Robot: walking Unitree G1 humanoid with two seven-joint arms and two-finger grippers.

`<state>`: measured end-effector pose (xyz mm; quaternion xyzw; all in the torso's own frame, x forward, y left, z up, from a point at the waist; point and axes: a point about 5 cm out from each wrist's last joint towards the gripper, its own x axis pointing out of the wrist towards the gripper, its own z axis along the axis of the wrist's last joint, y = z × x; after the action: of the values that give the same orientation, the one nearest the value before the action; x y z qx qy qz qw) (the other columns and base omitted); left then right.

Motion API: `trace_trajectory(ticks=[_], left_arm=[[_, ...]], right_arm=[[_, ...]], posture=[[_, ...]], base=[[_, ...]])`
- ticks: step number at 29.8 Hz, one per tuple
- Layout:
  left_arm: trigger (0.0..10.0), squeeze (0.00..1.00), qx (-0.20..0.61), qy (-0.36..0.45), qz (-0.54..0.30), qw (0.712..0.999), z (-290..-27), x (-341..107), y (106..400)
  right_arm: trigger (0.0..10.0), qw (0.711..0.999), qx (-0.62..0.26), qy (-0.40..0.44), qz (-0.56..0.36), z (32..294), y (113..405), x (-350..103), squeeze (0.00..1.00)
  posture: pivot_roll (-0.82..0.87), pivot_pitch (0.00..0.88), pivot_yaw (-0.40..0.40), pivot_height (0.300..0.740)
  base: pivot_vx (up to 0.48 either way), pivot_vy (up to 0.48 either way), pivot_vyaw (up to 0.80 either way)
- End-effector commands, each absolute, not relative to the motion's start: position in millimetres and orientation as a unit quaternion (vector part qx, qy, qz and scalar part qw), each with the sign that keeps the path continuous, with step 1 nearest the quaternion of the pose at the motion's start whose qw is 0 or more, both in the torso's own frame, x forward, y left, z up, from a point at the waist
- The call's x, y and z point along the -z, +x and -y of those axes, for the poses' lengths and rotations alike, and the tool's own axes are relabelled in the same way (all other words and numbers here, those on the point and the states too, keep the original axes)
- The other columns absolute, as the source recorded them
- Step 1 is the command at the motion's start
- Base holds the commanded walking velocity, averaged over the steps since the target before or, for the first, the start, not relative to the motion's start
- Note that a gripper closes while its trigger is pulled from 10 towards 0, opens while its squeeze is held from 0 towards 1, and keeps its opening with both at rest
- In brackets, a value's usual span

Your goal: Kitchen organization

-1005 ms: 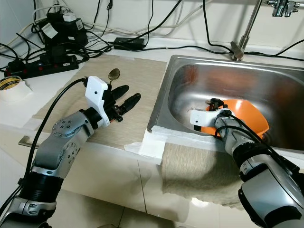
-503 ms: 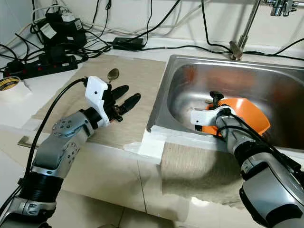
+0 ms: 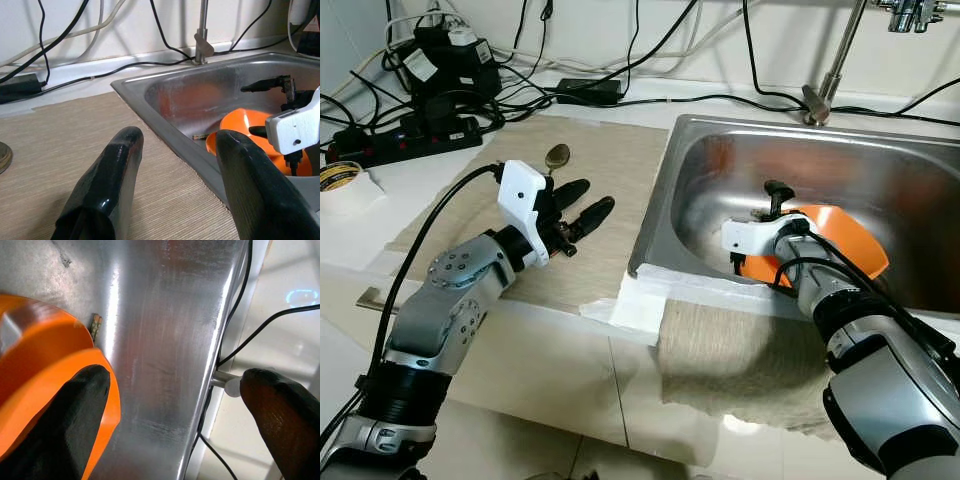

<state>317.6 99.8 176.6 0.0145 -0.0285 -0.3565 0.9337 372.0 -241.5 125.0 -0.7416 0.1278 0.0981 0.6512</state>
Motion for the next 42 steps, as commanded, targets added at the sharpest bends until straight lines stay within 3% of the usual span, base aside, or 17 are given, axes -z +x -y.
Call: trace_trajectory(ticks=[1, 21, 22, 23, 25, 26, 27, 28, 38, 42], left_arm=[[10.0, 0.0, 0.358, 0.026, 0.026, 0.933, -100.7, -177.3, 318.9], [10.0, 0.0, 0.358, 0.026, 0.026, 0.933, -100.7, -177.3, 318.9], [10.0, 0.0, 0.359, 0.027, 0.026, 0.933, -100.6, -177.3, 318.8], [10.0, 0.0, 0.344, 0.034, 0.025, 0.938, -102.6, -176.7, 321.4], [10.0, 0.0, 0.344, 0.034, 0.025, 0.938, -102.6, -176.7, 321.4], [10.0, 0.0, 0.334, 0.039, 0.024, 0.942, -104.1, -176.3, 323.3], [10.0, 0.0, 0.327, 0.042, 0.024, 0.944, -105.0, -176.1, 324.7], [10.0, 0.0, 0.325, 0.044, 0.024, 0.945, -105.1, -176.1, 325.3], [10.0, 0.0, 0.31, 0.046, 0.021, 0.949, -107.6, -174.8, 327.1], [10.0, 0.0, 0.237, 0.04, 0.003, 0.971, -124.7, -168.7, 336.1]], right_arm=[[10.0, 0.66, -0.094, -0.736, -0.123, 239.2, 374.7, -129.2, 1.0], [10.0, 0.66, -0.094, -0.736, -0.123, 239.2, 374.7, -129.2, 1.0], [10.0, 0.669, -0.091, -0.727, -0.124, 239.1, 374.9, -129.3, 1.0], [10.0, 0.878, -0.079, -0.465, -0.087, 189.0, 381.1, -136.6, 0.0], [10.0, 0.878, -0.079, -0.465, -0.087, 189.0, 381.1, -136.6, 0.0], [10.0, 0.968, -0.08, -0.232, -0.049, 163.1, 379.9, -148.3, 0.0], [10.0, 0.994, -0.084, -0.069, -0.021, 152.1, 376.3, -157.4, 0.0], [10.0, 0.996, -0.083, 0.015, 0.0, 148.8, 373.4, -163.0, 0.0], [10.0, 0.995, -0.083, 0.059, 0.018, 146.0, 366.7, -169.1, 0.0], [10.0, 0.995, -0.066, 0.05, 0.049, 148.6, 353.8, -180.4, 0.0]], posture=[[-0.06, 0.0, 0.073, 0.736], [-0.06, 0.0, 0.073, 0.736], [-0.06, 0.0, 0.072, 0.736], [-0.06, 0.0, 0.077, 0.736], [-0.06, 0.0, 0.077, 0.736], [-0.06, 0.0, 0.077, 0.736], [-0.06, 0.0, 0.08, 0.736], [-0.06, 0.0, 0.08, 0.736], [-0.06, 0.0, 0.074, 0.736], [-0.06, 0.0, 0.07, 0.736]], base=[[0.0, 0.0, 0.0], [0.0, 0.0, 0.0], [0.0, 0.0, 0.0], [0.0, 0.0, 0.0], [0.0, 0.0, 0.0], [0.0, 0.0, 0.0], [0.0, 0.0, 0.0], [0.0, 0.0, 0.0], [0.0, 0.0, 0.0], [0.0, 0.0, 0.0]])
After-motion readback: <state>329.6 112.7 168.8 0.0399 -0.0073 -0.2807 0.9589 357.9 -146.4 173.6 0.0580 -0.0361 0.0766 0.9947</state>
